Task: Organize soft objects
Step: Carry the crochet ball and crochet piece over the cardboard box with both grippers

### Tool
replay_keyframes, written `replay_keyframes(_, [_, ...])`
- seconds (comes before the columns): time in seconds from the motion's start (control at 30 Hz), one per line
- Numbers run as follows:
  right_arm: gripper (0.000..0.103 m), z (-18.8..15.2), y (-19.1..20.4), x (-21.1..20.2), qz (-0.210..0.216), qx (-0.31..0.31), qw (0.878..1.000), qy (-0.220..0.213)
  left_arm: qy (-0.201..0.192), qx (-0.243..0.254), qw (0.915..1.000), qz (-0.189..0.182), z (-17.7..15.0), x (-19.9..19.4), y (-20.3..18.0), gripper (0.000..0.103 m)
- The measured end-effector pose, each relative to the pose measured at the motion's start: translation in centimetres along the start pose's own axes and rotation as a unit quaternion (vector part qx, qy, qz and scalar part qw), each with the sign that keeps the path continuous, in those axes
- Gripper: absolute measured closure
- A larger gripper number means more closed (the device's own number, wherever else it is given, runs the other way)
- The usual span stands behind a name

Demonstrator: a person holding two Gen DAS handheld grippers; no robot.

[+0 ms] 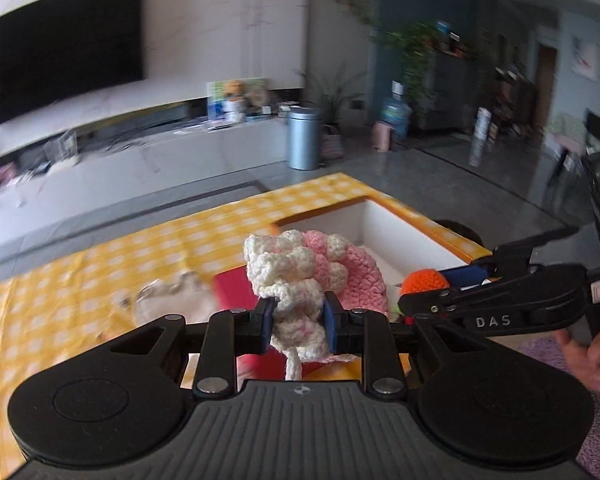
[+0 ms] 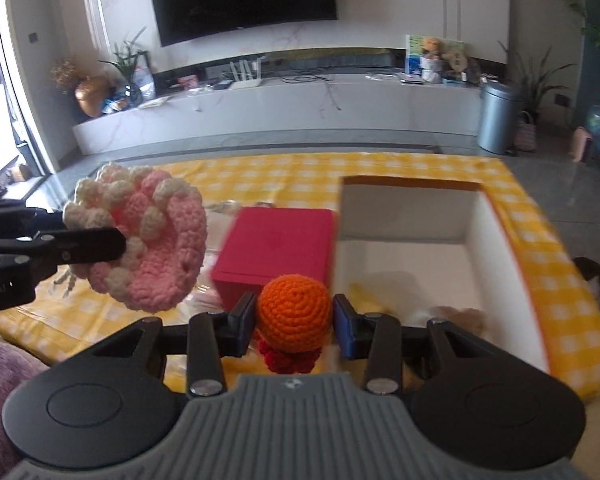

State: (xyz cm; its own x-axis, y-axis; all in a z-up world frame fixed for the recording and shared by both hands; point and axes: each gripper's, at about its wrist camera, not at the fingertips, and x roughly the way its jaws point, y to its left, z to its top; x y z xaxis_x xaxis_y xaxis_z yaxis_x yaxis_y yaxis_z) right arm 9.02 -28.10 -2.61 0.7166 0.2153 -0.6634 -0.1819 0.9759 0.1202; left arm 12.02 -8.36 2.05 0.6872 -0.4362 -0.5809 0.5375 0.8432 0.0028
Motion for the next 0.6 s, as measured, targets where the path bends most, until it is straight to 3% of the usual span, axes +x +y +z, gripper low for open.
replay_keyframes(0.27, [0.063, -0.1, -6.8, 0.2, -0.039, 0.001, 0.999, 0.029, 0.040, 0.116, 0.9921, -0.026, 3.6, 7.9, -5.7, 0.075])
replay_keyframes(0.43, [0.063, 1.6, -9.4, 3.0, -0.040, -0.011, 0.998, 0.054, 0.069, 0.164, 0.9837, -0.028, 4.6, 13.5, -7.6, 0.075])
replay_keyframes(0.6, [0.063, 1.9, -11.5, 6.7, -0.049, -0.063, 0.994, 0.072, 0.088, 0.191, 0.9773, -0.023, 4.0, 18.0, -7.9, 0.075])
